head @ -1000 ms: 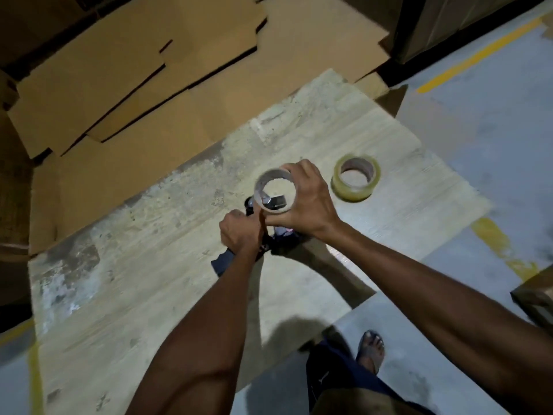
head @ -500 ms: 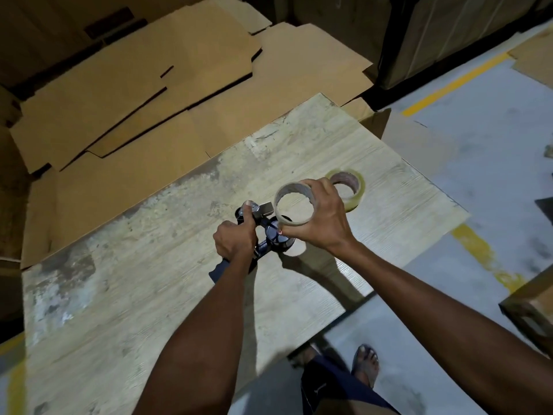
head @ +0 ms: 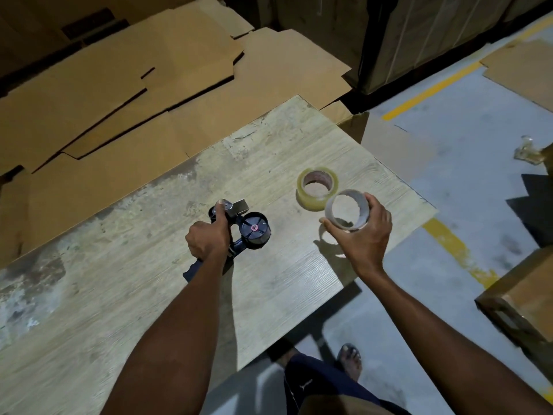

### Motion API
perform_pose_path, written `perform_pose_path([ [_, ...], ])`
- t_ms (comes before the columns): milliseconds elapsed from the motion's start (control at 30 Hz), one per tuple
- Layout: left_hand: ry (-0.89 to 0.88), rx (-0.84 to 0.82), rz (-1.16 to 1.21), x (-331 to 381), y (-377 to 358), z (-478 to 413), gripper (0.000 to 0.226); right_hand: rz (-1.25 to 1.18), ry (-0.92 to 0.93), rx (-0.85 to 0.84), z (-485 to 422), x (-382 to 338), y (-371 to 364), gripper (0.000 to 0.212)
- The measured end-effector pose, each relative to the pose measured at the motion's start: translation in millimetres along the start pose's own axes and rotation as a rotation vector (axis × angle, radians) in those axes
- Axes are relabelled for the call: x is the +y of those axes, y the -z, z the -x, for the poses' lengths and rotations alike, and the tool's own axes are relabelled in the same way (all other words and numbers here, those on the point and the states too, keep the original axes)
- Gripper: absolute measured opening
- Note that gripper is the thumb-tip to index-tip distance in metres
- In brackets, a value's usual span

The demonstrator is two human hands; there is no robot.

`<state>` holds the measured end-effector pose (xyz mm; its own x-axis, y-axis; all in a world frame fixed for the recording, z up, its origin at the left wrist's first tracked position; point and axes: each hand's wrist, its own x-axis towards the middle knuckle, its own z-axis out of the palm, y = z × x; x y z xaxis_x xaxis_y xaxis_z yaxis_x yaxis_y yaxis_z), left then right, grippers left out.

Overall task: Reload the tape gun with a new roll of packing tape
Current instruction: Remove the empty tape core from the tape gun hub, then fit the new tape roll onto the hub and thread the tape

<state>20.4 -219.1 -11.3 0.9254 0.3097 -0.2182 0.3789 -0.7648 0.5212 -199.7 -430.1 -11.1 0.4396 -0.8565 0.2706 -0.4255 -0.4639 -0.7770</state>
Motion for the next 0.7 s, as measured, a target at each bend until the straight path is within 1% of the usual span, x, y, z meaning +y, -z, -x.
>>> perform_pose_path([
  [67,0.002,0.006,0.018,0.3,0.1,0.6,0.099,0.06,-0.058,-0.06,1.5,23.7,-1.9,0.098],
  [133,0.012,0.015,0.021,0.2,-1.3,-0.7,0.103,0.121,-0.082,-0.204,4.0,42.1,-4.5,0.096],
  [200,0.015,0.023,0.017,-0.5,-2.2,-1.1,0.103,0.128,-0.078,-0.278,4.2,51.6,-5.4,0.097],
  [333,-0.003,0.028,0.016,-0.4,-1.2,-0.5,0.099,0.122,-0.097,-0.294,1.3,51.6,-6.3,0.097],
  [400,-0.012,0.014,0.008,-0.3,0.4,0.7,0.098,0.126,-0.105,-0.31,0.9,50.7,-6.1,0.102],
  [467,-0.013,0.012,0.001,-0.7,0.6,-1.3,0.099,0.146,-0.121,-0.341,0.8,48.1,-5.4,0.115],
  [533,-0.017,0.011,0.005,-1.2,0.8,-2.4,0.099,0.171,-0.121,-0.324,0.3,41.0,-3.5,0.128],
  [567,-0.02,0.009,0.006,-1.1,0.7,-2.0,0.098,0.168,-0.101,-0.29,-1.3,36.3,-2.8,0.129],
  [633,-0.027,0.008,0.012,-1.5,0.7,-2.5,0.097,0.144,-0.032,-0.235,-9.1,23.5,-4.7,0.124],
  [700,-0.036,0.003,0.013,-2.6,-0.3,-3.6,0.099,0.138,0.046,-0.234,-24.6,6.5,-10.0,0.117],
])
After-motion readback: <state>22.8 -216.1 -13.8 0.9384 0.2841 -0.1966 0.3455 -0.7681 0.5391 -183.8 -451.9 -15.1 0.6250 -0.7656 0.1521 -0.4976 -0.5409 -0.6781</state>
